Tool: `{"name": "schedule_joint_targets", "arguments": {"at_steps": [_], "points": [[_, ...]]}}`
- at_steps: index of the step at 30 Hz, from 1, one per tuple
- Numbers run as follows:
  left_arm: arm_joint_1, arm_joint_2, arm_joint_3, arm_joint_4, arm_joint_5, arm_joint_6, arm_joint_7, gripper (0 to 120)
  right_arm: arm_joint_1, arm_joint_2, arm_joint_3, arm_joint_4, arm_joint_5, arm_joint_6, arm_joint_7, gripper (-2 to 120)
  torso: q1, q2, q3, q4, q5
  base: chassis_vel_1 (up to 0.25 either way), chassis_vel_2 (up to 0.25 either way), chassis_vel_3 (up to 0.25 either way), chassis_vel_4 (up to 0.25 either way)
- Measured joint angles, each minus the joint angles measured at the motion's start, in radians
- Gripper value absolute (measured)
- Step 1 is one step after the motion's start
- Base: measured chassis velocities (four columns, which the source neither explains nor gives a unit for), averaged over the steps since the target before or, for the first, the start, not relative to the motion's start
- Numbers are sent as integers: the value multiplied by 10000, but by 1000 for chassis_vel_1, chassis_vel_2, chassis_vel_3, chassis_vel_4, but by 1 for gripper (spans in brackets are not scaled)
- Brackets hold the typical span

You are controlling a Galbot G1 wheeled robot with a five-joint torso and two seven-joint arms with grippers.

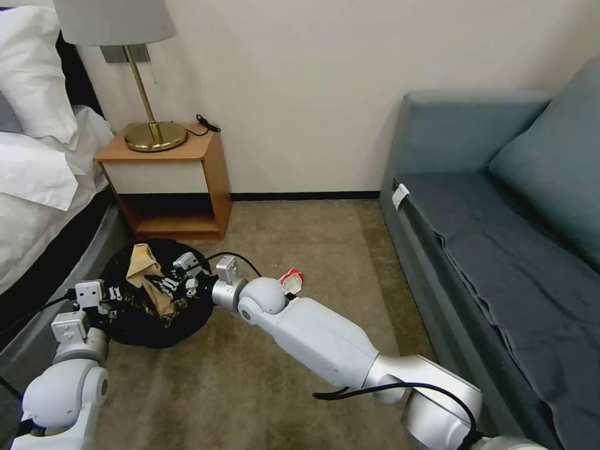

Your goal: Pick up the trash bin, then pick up the garbage on the floor and place it into the trash bin.

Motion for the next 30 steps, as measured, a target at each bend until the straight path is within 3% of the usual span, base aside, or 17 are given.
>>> {"name": "schedule_joint_targets", "arguments": {"at_steps": [5,8,10,13,16,17,30], "points": [[-6,-39,4,7,42,0,-7,4,-27,-2,26,83,-26,-2,25,48,0,0,0,1,0,0,0,0,0],[-29,-50,-23,104,77,-11,-23,4,-86,-6,44,140,-52,-2,76,65,0,-1,0,1,0,0,0,0,0],[-39,-50,-36,138,81,-23,-31,4,-108,-7,37,152,-76,-2,94,69,0,0,0,1,0,0,0,0,0],[-97,-45,-67,260,102,-70,-45,4,-163,-8,31,188,-159,-2,159,84,0,0,0,1,0,0,0,0,0],[-116,-42,-74,300,117,-87,-49,4,-170,-8,33,197,-167,-3,167,88,0,0,0,1,0,0,0,0,0],[-155,-33,-84,384,148,-119,-71,4,-176,-8,38,217,-200,-3,187,96,0,0,0,1,0,0,0,0,0],[-117,-52,20,414,129,-167,-22,4,28,-9,-89,-55,-918,26,317,100,0,-1,0,1,0,0,0,0,0]]}}
